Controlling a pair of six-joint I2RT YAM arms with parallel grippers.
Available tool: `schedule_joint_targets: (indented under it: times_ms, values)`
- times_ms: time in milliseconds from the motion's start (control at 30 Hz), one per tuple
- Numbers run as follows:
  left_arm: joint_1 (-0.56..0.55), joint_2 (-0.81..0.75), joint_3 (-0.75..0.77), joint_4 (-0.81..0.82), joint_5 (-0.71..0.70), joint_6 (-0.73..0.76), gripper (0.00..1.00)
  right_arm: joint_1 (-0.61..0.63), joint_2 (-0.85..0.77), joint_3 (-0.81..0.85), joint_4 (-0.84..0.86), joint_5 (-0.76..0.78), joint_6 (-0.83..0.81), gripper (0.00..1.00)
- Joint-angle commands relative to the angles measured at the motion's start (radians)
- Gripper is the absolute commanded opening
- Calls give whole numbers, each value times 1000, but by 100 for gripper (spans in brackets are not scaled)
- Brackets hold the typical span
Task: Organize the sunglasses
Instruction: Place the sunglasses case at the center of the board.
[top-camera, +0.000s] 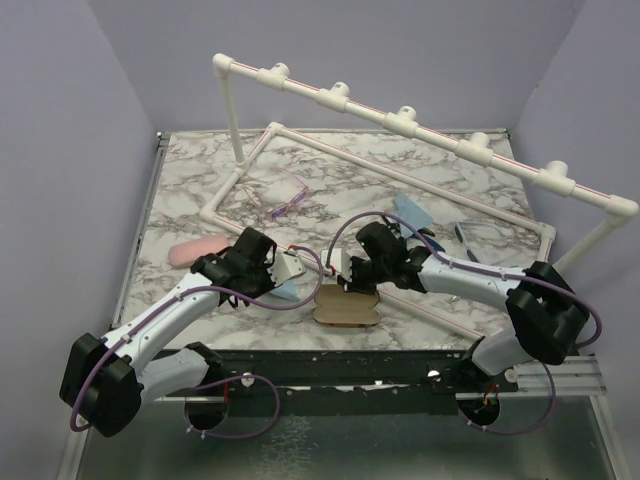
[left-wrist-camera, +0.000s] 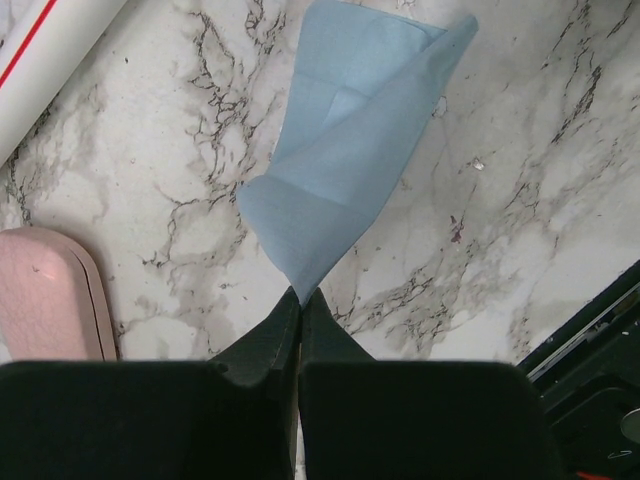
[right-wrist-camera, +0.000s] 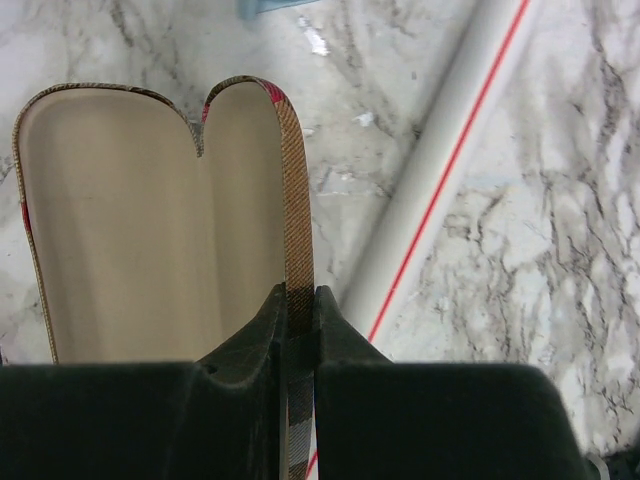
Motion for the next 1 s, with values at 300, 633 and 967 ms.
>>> schedule_joint_targets:
  times_ms: [300, 633, 967]
  values:
    - [6, -25, 22, -30, -10, 4, 0, 40, 39, -12, 33, 18, -25, 17]
    - [6, -27, 20, -29, -10, -5, 0, 42, -40, -5, 20, 12, -22, 45]
    - [6, -28, 17, -28, -5, -4, 0, 43, -188, 56, 20, -28, -48, 66]
